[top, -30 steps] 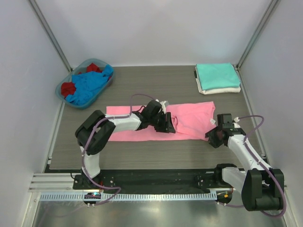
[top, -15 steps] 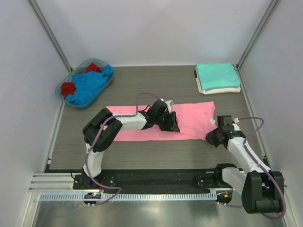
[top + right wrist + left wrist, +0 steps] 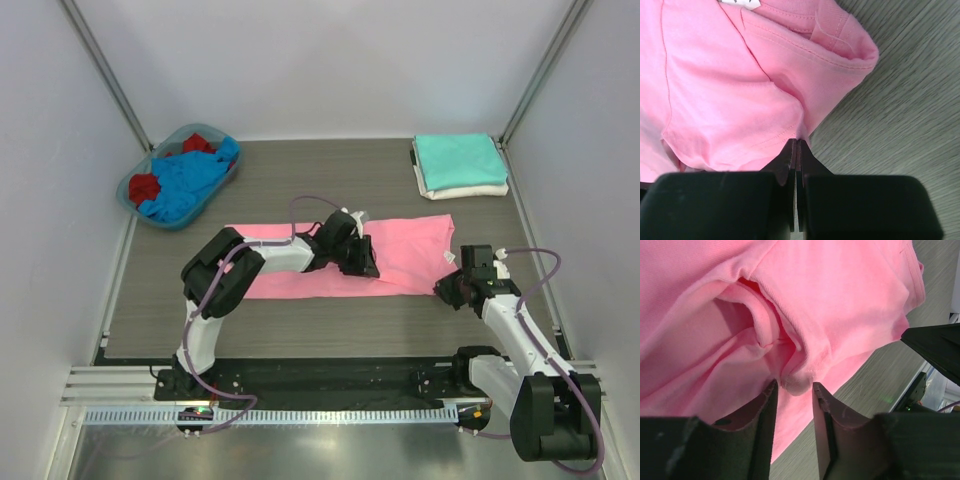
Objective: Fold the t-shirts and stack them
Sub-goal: Fold the tshirt
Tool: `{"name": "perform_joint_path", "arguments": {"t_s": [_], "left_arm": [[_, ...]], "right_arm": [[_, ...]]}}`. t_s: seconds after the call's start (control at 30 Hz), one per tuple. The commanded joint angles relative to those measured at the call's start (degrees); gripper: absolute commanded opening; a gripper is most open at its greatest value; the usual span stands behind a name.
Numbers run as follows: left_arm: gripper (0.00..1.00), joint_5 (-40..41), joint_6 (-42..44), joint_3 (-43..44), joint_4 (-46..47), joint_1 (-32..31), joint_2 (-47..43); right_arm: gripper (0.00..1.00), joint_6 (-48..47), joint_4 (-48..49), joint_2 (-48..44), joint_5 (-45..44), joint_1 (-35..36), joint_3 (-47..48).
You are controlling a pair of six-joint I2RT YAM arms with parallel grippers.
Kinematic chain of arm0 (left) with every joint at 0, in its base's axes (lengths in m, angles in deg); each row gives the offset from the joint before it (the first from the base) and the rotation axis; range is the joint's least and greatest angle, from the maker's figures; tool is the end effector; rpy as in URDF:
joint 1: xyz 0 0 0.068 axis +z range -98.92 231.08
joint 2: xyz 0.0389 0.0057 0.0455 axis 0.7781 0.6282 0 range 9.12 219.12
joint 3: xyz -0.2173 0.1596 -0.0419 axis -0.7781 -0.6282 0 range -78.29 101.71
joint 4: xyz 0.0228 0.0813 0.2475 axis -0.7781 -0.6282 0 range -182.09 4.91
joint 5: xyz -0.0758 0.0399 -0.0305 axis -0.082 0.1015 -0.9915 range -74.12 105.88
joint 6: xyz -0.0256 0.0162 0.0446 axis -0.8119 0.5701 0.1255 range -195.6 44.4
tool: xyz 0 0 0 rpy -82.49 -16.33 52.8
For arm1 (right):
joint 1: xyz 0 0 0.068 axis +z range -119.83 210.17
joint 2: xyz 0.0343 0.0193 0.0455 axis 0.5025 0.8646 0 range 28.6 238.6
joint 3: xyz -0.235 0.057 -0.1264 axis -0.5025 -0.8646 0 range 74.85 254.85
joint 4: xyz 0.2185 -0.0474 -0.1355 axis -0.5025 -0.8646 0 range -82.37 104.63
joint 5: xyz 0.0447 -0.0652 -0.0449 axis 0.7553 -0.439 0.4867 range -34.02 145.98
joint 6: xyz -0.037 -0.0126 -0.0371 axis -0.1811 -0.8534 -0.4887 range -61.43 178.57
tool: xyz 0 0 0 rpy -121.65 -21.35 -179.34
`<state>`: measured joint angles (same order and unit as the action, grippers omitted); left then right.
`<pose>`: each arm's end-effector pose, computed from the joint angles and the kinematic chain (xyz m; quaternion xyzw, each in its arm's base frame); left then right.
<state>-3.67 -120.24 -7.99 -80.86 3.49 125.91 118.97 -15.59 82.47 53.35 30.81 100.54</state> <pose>0.2817 -0.3262 0.1405 0.0919 0.8991 -0.3950 0.1646 0.1660 0.0003 0.1707 0.4846 0.8310 0.1193 0.2457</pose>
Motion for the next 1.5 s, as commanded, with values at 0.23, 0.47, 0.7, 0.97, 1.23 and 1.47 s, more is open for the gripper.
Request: {"name": "perform_joint_path", "arguments": {"t_s": [0.23,0.47,0.7,0.97,1.23,1.47], "left_arm": [[0.07,-1.5,-1.7,2.1,1.4,0.0,0.5],[0.0,-2.4,-6.9,-0.3,1.2,-0.2,-4.1],[0.0,1.3,-10.2,-3.3,-0.7,-0.9,-7.3],[0.0,0.1,-12.6,-3.2,-1.3,-1.6,-4.9],[0.0,2.0,-10.5,-0.2,-6.9,-1.9,-3.2],[0.0,3.2,-8.9,1.7,-10.8,-1.9,-2.4]], "right_arm": [[0.01,0.6,0.9,-3.1,0.6,0.1,0.6],[0.01,-0.3,-2.0,-5.3,-1.6,0.1,2.3],[0.01,-1.5,-3.3,-8.6,-4.0,0.1,2.5],[0.01,-2.6,-3.3,-10.9,-3.6,0.1,1.6],[0.01,1.5,-1.7,-20.3,-1.4,0.1,-5.6],[0.01,4.2,-1.4,-28.9,-0.8,0.1,-9.4]]}}
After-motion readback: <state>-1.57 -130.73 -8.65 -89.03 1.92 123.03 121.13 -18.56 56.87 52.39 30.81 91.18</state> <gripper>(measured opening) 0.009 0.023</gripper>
